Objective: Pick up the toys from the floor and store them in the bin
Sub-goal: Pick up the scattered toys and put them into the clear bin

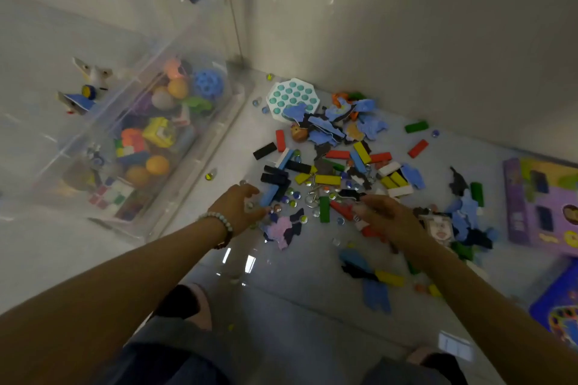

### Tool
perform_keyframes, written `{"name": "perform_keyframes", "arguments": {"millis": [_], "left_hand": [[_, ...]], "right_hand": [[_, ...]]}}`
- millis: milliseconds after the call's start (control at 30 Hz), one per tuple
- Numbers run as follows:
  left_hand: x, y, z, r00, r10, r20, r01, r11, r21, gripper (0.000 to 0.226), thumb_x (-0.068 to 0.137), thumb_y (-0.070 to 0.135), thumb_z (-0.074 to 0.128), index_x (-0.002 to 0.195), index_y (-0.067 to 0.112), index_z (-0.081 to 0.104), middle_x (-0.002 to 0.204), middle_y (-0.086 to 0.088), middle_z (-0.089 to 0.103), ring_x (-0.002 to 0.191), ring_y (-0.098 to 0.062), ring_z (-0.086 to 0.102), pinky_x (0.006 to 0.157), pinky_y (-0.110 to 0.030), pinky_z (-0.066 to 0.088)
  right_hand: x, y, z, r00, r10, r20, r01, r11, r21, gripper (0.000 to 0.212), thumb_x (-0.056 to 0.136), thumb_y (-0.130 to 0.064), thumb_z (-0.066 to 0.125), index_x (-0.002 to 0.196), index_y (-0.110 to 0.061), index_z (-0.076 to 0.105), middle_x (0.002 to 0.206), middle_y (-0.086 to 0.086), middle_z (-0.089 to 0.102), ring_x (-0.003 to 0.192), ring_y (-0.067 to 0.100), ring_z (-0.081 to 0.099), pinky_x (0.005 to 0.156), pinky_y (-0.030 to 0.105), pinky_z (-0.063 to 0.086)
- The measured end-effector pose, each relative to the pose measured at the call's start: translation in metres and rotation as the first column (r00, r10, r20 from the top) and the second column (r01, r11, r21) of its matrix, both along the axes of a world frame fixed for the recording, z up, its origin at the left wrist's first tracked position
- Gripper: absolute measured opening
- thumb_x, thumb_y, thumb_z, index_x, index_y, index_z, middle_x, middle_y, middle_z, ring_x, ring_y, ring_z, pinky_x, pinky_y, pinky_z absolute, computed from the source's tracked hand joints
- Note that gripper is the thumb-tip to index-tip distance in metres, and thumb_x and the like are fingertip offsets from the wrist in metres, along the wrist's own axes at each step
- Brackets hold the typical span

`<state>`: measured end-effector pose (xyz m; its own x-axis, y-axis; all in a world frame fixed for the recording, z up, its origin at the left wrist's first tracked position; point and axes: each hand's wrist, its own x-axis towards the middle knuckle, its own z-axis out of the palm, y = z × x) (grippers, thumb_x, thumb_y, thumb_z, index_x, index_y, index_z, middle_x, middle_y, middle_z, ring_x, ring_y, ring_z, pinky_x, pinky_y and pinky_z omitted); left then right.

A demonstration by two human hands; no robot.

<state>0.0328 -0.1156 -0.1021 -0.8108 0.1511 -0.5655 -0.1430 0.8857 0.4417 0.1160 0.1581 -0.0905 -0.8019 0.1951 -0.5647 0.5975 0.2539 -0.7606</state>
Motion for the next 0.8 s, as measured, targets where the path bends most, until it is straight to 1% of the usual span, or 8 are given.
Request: {"name": "perform_keyframes", "arguments": {"millis": [67,100,200,400,500,567,700,800], "left_hand": [[-0.004,0.005,-0.010,0.998,0.061,-0.026,-0.061,0.998,0.009,0.052,0.083,0.040,0.062,0.127,0.016,0.049,0.127,-0.008,0.051,0.100,-0.017,0.050,0.082,-0.025,0.037],[-0.006,0.010,-0.013,0.995,0.094,-0.041,-0.093,0.995,0.017,0.049,0.083,0.040,0.061,0.124,0.016,0.051,0.123,-0.008,0.053,0.097,-0.017,0.050,0.081,-0.026,0.038],[-0.014,0.023,-0.024,0.987,0.138,-0.085,-0.138,0.990,0.002,0.042,0.082,0.041,0.063,0.115,0.016,0.058,0.113,-0.007,0.059,0.095,-0.019,0.055,0.080,-0.030,0.044],[-0.022,0.032,-0.035,0.986,0.108,-0.127,-0.113,0.993,-0.035,0.029,0.086,0.035,0.061,0.100,0.011,0.064,0.099,-0.009,0.063,0.083,-0.019,0.055,0.070,-0.029,0.043],[-0.020,0.027,-0.033,0.971,0.194,-0.141,-0.180,0.978,0.105,0.018,0.088,0.033,0.058,0.092,0.015,0.057,0.083,0.002,0.054,0.079,-0.016,0.050,0.064,-0.022,0.037],[-0.018,0.021,-0.032,0.953,0.272,-0.133,-0.236,0.943,0.237,0.015,0.089,0.030,0.057,0.091,0.016,0.051,0.076,0.006,0.048,0.075,-0.014,0.046,0.058,-0.019,0.035],[-0.013,0.006,-0.025,0.912,0.408,0.045,-0.378,0.793,0.478,0.024,0.094,0.022,0.050,0.114,0.010,0.054,0.097,-0.004,0.055,0.080,-0.017,0.055,0.068,-0.019,0.047],[-0.015,-0.003,-0.023,0.879,0.444,0.174,-0.465,0.717,0.519,0.026,0.098,0.018,0.041,0.120,0.012,0.052,0.091,-0.002,0.054,0.074,-0.011,0.055,0.063,-0.018,0.048]], "right_hand": [[0.003,-0.005,-0.008,1.000,-0.013,-0.011,0.013,1.000,-0.029,0.028,0.086,-0.026,0.064,0.113,-0.020,0.059,0.113,-0.003,0.054,0.089,0.002,0.055,0.058,0.011,0.049],[0.003,-0.007,-0.011,1.000,-0.017,-0.014,0.016,0.999,-0.041,0.025,0.085,-0.026,0.065,0.109,-0.022,0.060,0.111,-0.006,0.055,0.088,0.000,0.055,0.060,0.013,0.048],[0.001,-0.010,-0.020,0.999,-0.016,-0.029,0.015,0.999,-0.032,0.015,0.084,-0.025,0.067,0.097,-0.028,0.060,0.104,-0.010,0.057,0.091,0.004,0.057,0.070,0.020,0.049],[-0.007,-0.015,-0.025,0.997,-0.001,-0.082,0.002,1.000,0.008,0.023,0.084,-0.018,0.067,0.105,-0.014,0.062,0.104,-0.001,0.062,0.093,0.011,0.058,0.068,0.015,0.048],[-0.010,-0.021,-0.027,0.987,0.065,-0.147,-0.058,0.997,0.048,0.024,0.083,-0.013,0.068,0.106,-0.008,0.063,0.103,0.001,0.062,0.087,0.007,0.057,0.063,0.003,0.046],[-0.014,-0.028,-0.028,0.981,0.081,-0.177,-0.074,0.996,0.044,0.026,0.081,-0.013,0.070,0.105,-0.008,0.063,0.102,0.003,0.064,0.091,0.012,0.060,0.068,0.003,0.046],[-0.034,-0.048,-0.029,0.981,0.085,-0.174,-0.093,0.995,-0.034,0.030,0.079,-0.018,0.072,0.108,-0.014,0.062,0.108,0.002,0.063,0.098,0.014,0.059,0.072,0.012,0.049],[-0.059,-0.073,-0.030,0.978,0.094,-0.185,-0.108,0.992,-0.066,0.035,0.079,-0.019,0.073,0.111,-0.016,0.059,0.112,0.000,0.058,0.095,0.010,0.056,0.068,0.010,0.048]]}}
